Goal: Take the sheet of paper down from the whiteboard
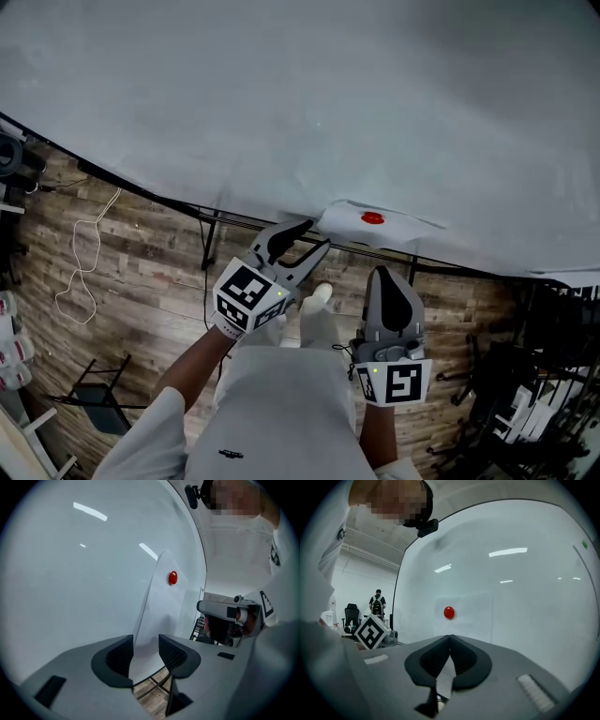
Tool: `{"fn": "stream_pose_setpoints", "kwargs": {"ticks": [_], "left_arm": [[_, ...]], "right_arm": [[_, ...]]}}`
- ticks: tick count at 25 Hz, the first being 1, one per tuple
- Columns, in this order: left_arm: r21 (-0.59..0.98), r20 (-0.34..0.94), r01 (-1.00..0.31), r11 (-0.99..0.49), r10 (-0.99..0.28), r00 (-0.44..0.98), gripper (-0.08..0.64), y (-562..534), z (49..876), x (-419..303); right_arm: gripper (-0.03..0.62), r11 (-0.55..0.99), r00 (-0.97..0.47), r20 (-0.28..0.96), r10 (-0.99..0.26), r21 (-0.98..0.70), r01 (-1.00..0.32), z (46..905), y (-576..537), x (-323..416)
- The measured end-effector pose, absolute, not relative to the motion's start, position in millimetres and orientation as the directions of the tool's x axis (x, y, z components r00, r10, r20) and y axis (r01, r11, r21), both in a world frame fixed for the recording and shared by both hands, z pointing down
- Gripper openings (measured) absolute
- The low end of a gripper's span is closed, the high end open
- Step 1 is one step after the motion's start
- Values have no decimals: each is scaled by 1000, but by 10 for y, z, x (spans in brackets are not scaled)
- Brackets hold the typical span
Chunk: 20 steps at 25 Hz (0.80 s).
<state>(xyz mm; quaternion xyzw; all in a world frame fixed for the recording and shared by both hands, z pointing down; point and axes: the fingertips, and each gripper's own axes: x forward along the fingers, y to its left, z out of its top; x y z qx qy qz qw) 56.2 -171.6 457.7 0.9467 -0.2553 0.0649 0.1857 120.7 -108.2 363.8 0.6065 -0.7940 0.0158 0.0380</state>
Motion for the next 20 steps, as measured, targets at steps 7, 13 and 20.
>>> {"fn": "stream_pose_setpoints", "kwargs": {"ticks": [7, 13, 20], "left_arm": [[297, 227, -516, -803, -466, 855, 155, -1762, 4595, 629], [297, 234, -515, -804, -462, 856, 118, -1777, 4621, 644], [294, 217, -538, -790, -493, 843, 25, -1764, 4600, 585]], "right_arm": [[11, 257, -256, 91, -963, 10, -966, 3691, -1075, 1267], [11, 254, -253, 93, -963, 2, -967, 3730, -1079, 1301], [11, 249, -248, 95, -964, 0, -968, 3749, -1072, 1311]]}}
